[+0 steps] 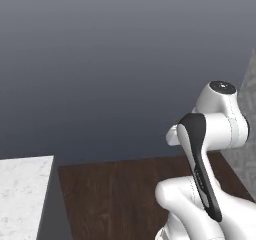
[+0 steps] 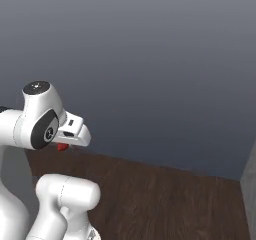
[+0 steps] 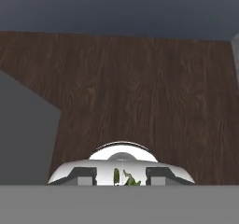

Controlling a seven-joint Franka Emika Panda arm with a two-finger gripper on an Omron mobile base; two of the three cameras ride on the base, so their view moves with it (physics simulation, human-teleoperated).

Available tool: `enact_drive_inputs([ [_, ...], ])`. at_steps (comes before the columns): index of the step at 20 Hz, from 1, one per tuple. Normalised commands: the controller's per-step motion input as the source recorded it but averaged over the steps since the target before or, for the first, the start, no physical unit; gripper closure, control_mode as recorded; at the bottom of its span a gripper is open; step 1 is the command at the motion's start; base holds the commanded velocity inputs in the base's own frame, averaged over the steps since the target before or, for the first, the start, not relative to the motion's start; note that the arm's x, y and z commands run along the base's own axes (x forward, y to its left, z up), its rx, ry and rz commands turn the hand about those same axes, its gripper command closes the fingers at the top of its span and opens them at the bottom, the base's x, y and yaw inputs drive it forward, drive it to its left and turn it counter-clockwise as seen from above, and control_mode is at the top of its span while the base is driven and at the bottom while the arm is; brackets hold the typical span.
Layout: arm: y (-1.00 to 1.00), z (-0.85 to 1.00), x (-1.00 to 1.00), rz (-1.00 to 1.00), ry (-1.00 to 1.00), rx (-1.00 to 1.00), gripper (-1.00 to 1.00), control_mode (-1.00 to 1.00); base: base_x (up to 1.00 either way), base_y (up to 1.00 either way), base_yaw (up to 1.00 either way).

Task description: Take the strawberry from the fridge and place it on top of the pancake, located on the dining counter.

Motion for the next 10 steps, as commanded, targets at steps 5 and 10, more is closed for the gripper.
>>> enact_drive_inputs([
  [5, 0.0, 0.0, 0.0, 0.0, 0.0, 0.0, 1.0, 1.0, 1.0, 0.11, 0.3],
  [10, 0.0, 0.0, 0.0, 0.0, 0.0, 0.0, 1.0, 1.0, 1.0, 0.0, 0.51],
])
